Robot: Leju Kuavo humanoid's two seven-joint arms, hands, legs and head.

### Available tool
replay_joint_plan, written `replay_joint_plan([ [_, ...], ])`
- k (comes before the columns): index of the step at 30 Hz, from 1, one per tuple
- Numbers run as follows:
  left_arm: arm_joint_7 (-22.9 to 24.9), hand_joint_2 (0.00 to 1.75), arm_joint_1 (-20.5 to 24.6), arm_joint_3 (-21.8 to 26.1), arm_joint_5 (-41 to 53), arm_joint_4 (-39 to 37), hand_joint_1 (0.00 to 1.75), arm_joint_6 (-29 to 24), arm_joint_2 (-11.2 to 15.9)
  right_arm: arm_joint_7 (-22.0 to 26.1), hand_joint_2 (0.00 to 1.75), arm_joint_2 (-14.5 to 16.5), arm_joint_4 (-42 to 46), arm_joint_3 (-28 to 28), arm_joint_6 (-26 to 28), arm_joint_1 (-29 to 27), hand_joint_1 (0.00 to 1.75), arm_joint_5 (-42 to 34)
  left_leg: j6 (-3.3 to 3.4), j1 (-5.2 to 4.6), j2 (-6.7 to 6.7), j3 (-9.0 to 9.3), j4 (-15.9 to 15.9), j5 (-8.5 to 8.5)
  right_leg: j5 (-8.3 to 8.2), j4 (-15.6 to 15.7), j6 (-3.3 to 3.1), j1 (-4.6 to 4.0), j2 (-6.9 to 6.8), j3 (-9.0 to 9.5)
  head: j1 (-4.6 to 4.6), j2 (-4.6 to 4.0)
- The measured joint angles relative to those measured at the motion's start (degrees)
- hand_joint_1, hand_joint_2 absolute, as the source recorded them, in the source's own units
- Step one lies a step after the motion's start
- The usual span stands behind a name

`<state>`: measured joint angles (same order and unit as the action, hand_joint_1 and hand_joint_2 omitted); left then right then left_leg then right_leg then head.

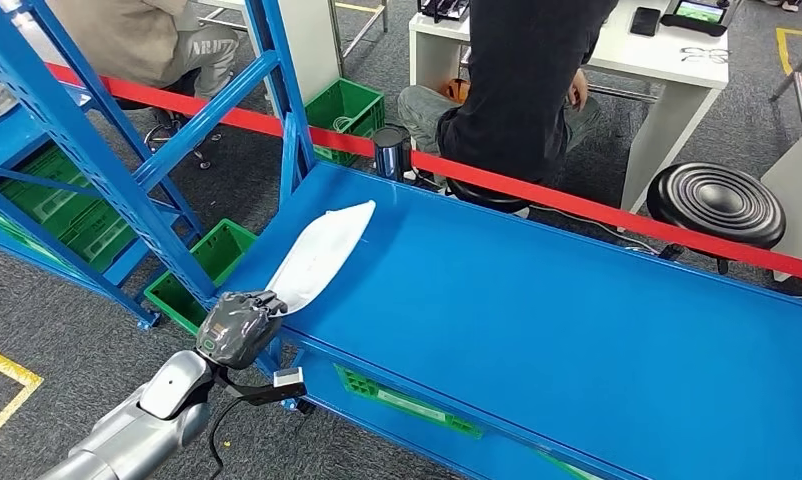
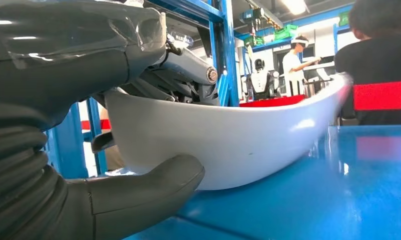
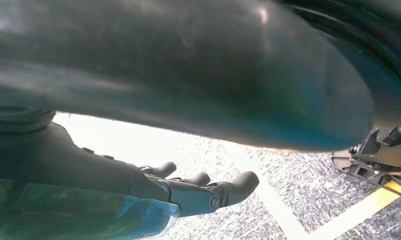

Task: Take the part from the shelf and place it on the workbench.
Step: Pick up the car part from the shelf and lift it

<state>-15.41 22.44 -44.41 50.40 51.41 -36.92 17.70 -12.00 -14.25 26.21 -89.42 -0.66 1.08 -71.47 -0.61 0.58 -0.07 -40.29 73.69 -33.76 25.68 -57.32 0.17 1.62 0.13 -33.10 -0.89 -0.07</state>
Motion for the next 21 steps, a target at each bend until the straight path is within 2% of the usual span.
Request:
replay_joint_plan([
  [1, -0.01, 1.75, -0.15, -0.10, -0.15, 0.14, 1.75, 0.00, 0.04, 0.00, 0.00, 0.00, 0.00, 0.00, 0.00, -0.03, 0.00, -0.01, -0.02, 0.08, 0.00, -0.18, 0.05, 0.72, 0.02, 0.00, 0.00, -0.03, 0.02, 0.06, 0.00, 0.00],
  [2, -0.03, 1.75, -0.26, -0.20, -0.26, 0.36, 1.75, -0.01, 0.09, 0.00, 0.00, 0.00, 0.00, 0.00, -0.01, -0.03, 0.00, -0.01, 0.09, 0.12, 0.01, 0.77, -2.17, 2.38, 0.03, -0.01, 0.02, -0.04, 0.06, 0.15, 0.00, 0.00],
  [4, -0.05, 1.75, -0.28, -0.31, -0.45, 0.91, 1.75, -0.03, 0.23, 0.00, 0.00, 0.03, 0.01, 0.00, -0.01, 0.01, 0.00, -0.02, 0.66, 0.01, 0.00, 4.71, -10.31, 6.30, 0.05, 0.00, 0.06, -0.16, 0.16, 0.30, 0.01, 0.00],
  [5, -0.07, 1.75, -0.24, -0.33, -0.52, 1.17, 1.75, -0.05, 0.33, 0.00, 0.00, 0.06, 0.03, 0.00, -0.01, 0.03, 0.00, -0.02, 1.00, -0.12, 0.00, 6.28, -13.56, 7.32, 0.06, -0.03, 0.14, -0.32, 0.20, 0.25, 0.02, 0.00],
  [6, -0.07, 1.75, -0.23, -0.35, -0.58, 1.39, 1.75, -0.06, 0.43, 0.00, 0.00, 0.08, 0.04, 0.00, 0.00, 0.04, 0.00, -0.02, 1.31, -0.29, 0.00, 7.21, -15.58, 7.72, 0.04, -0.05, 0.29, -0.45, 0.23, 0.14, 0.03, 0.00],
  [8, -0.14, 1.75, -0.29, -0.45, -0.81, 1.78, 1.75, -0.07, 0.61, 0.00, 0.00, 0.07, 0.07, 0.00, 0.04, -0.05, 0.00, -0.03, 1.86, -0.58, 0.01, 7.47, -16.54, 7.63, -0.08, 0.09, 0.87, -0.54, 0.23, -0.01, 0.04, 0.00],
  [10, -0.23, 1.75, -0.37, -0.54, -1.15, 2.25, 1.75, -0.07, 0.69, 0.00, 0.00, 0.00, 0.08, -0.01, 0.07, -0.15, 0.00, -0.04, 2.58, -0.40, 0.08, 8.00, -17.38, 8.23, 0.27, -0.52, 1.32, -0.48, 0.15, -0.43, 0.10, 0.00],
  [11, -0.28, 1.75, -0.36, -0.56, -1.28, 2.46, 1.75, -0.07, 0.68, 0.00, 0.00, -0.03, 0.09, -0.01, 0.08, -0.15, 0.00, -0.04, 2.94, -0.29, 0.13, 8.28, -17.85, 8.58, 1.09, -2.05, 1.29, -0.51, 0.11, -1.18, 0.18, 0.00],
  [12, -0.31, 1.75, -0.39, -0.58, -1.34, 2.62, 1.75, -0.06, 0.67, 0.00, 0.00, -0.07, 0.10, -0.01, 0.09, -0.15, 0.00, -0.04, 3.17, -0.21, 0.19, 8.50, -18.16, 8.83, 2.45, -4.92, 1.10, -0.49, 0.08, -2.58, 0.26, 0.00],
  [14, -0.38, 1.75, -0.52, -0.62, -1.63, 2.72, 1.75, -0.02, 0.63, 0.00, 0.00, -0.13, 0.11, 0.00, 0.11, -0.18, 0.00, -0.05, 3.34, -0.38, 0.24, 8.41, -18.20, 8.93, 5.63, -12.85, 0.84, -0.48, 0.08, -6.34, 0.35, 0.00],
  [15, -0.47, 1.75, -0.67, -0.63, -2.08, 2.75, 1.75, 0.07, 0.60, -0.01, 0.00, -0.15, 0.11, -0.01, 0.13, -0.22, 0.00, -0.07, 3.34, -0.44, 0.25, 8.39, -18.17, 8.93, 6.57, -15.93, 1.00, -0.44, 0.07, -7.84, 0.35, 0.00],
  [16, -0.67, 1.75, -0.82, -0.62, -2.93, 2.82, 1.75, 0.28, 0.56, -0.01, 0.00, -0.18, 0.11, -0.01, 0.14, -0.26, 0.00, -0.08, 3.32, -0.47, 0.23, 8.38, -18.12, 8.92, 6.66, -17.05, 1.37, -0.36, 0.07, -8.41, 0.35, 0.00],
  [17, -1.02, 1.75, -0.98, -0.58, -4.36, 3.01, 1.75, 0.80, 0.51, -0.01, 0.00, -0.20, 0.11, -0.02, 0.18, -0.29, 0.00, -0.08, 3.27, -0.45, 0.17, 8.38, -18.02, 8.88, 5.83, -15.72, 1.92, -0.25, 0.05, -7.80, 0.36, 0.00],
  [19, -2.19, 1.75, -1.37, -0.23, -9.42, 3.92, 1.75, 3.05, 0.33, -0.01, 0.00, -0.28, 0.11, -0.02, 0.26, -0.27, 0.00, -0.08, 2.90, -0.37, 0.05, 8.34, -17.53, 8.61, 2.71, -7.74, 2.99, 0.11, -0.09, -3.97, 0.38, 0.00],
  [20, -2.94, 1.75, -1.60, 0.15, -12.92, 4.68, 1.75, 4.78, 0.25, -0.02, 0.00, -0.30, 0.11, -0.02, 0.27, -0.24, 0.00, -0.06, 2.58, -0.48, -0.01, 8.23, -17.17, 8.36, 1.44, -4.04, 3.12, 0.16, -0.14, -2.08, 0.39, 0.00],
  [21, -3.71, 1.75, -1.92, 0.66, -16.82, 5.66, 1.75, 6.81, 0.17, -0.02, 0.00, -0.31, 0.10, -0.02, 0.19, -0.19, 0.00, -0.03, 2.27, -0.60, -0.06, 8.09, -16.81, 8.11, 0.67, -1.60, 2.90, 0.19, -0.17, -0.82, 0.37, 0.00],
])
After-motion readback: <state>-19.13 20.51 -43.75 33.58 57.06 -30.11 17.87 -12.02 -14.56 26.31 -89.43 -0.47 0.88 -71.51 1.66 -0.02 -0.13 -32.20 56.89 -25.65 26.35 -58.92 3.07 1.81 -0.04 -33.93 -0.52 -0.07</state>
